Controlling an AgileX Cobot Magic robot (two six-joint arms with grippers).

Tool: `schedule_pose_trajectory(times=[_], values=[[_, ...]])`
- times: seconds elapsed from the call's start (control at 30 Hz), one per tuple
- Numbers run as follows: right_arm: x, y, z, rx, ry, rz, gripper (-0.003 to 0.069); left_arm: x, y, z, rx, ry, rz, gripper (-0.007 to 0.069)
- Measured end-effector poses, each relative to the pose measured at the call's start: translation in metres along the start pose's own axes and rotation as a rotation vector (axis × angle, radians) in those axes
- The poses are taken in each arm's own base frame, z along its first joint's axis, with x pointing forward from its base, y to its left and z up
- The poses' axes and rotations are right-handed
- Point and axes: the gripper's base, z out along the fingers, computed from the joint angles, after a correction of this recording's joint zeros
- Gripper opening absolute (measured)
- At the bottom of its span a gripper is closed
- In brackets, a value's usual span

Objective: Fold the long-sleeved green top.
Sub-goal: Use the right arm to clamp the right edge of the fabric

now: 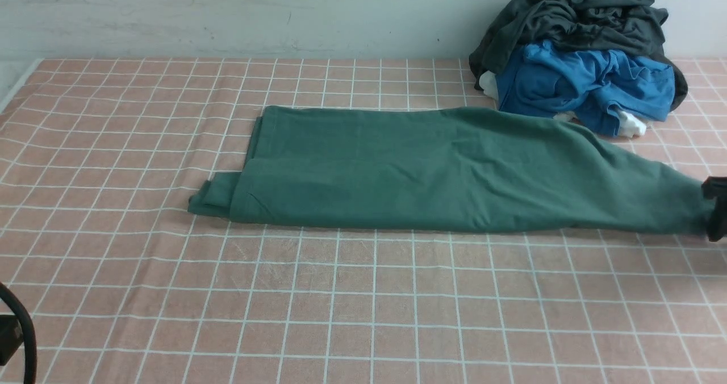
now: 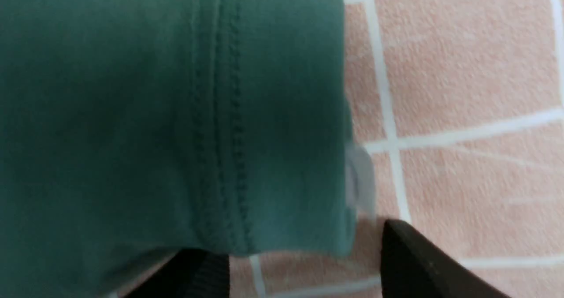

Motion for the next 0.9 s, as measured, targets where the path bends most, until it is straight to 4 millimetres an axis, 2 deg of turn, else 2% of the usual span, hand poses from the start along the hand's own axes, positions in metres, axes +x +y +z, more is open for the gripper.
schedule_pose_trajectory(times=[0.37, 0.67, 0.77, 0.9], values=[[-0.01, 0.014, 0.0, -0.084, -0.065, 0.046, 0.043, 0.009, -0.001, 0.003, 0.001, 0.027, 0.005, -0.0003], [-0.03, 0.017, -0.038, -0.05, -0.059, 0.015, 0.043, 0.009, 0.0, 0.003, 0.0, 0.024, 0.011, -0.0003], [-0.034, 0.016, -0.039, -0.039, -0.098, 0.04, 0.043, 0.009, -0.001, 0.003, 0.0, 0.023, 0.011, -0.0003], [-0.036, 0.018, -0.027, -0.069, -0.098, 0.077, 0.043, 0.008, -0.001, 0.003, 0.004, 0.012, 0.011, -0.0003]])
